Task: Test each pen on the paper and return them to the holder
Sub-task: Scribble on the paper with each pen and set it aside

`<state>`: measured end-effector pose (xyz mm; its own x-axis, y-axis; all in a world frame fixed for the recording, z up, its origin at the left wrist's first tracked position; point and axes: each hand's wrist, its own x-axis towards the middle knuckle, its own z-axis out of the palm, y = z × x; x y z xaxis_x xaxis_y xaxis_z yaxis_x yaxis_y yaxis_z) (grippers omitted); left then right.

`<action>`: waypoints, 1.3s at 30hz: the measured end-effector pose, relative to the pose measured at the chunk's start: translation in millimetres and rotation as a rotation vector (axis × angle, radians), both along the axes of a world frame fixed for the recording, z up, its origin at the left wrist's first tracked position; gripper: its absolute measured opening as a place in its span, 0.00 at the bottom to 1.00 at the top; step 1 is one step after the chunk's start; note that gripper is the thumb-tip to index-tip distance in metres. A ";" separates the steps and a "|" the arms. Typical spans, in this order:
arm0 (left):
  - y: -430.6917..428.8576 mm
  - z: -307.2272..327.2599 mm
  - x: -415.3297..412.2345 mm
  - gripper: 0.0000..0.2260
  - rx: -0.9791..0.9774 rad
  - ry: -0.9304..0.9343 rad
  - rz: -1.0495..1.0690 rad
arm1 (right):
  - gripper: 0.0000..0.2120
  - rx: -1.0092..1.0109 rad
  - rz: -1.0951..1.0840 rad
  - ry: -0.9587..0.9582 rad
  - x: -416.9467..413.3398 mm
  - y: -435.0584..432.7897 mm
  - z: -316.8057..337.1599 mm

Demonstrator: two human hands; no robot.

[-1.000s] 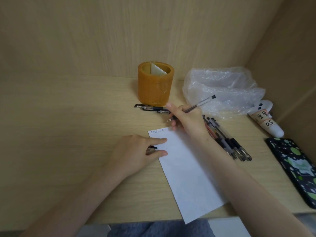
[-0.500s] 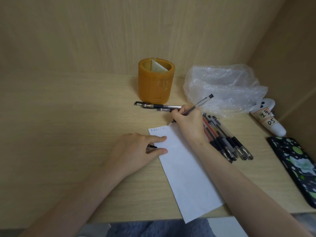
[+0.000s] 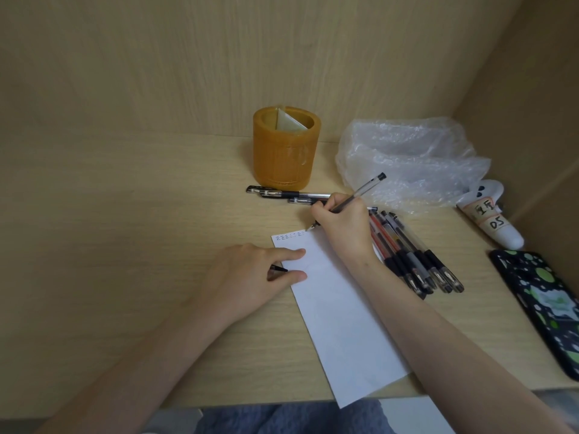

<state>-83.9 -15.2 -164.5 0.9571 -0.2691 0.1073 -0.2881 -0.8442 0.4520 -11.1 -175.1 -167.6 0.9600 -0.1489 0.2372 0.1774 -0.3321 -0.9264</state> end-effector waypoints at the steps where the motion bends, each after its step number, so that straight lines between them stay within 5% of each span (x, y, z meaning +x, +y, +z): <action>1: -0.2 0.2 -0.1 0.18 0.000 0.001 -0.002 | 0.18 0.003 0.000 -0.004 0.1 -0.4 -0.2; 39: -0.2 2.5 -2.0 0.18 -0.004 0.002 -0.007 | 0.19 0.002 0.022 -0.011 0.9 -1.6 -2.2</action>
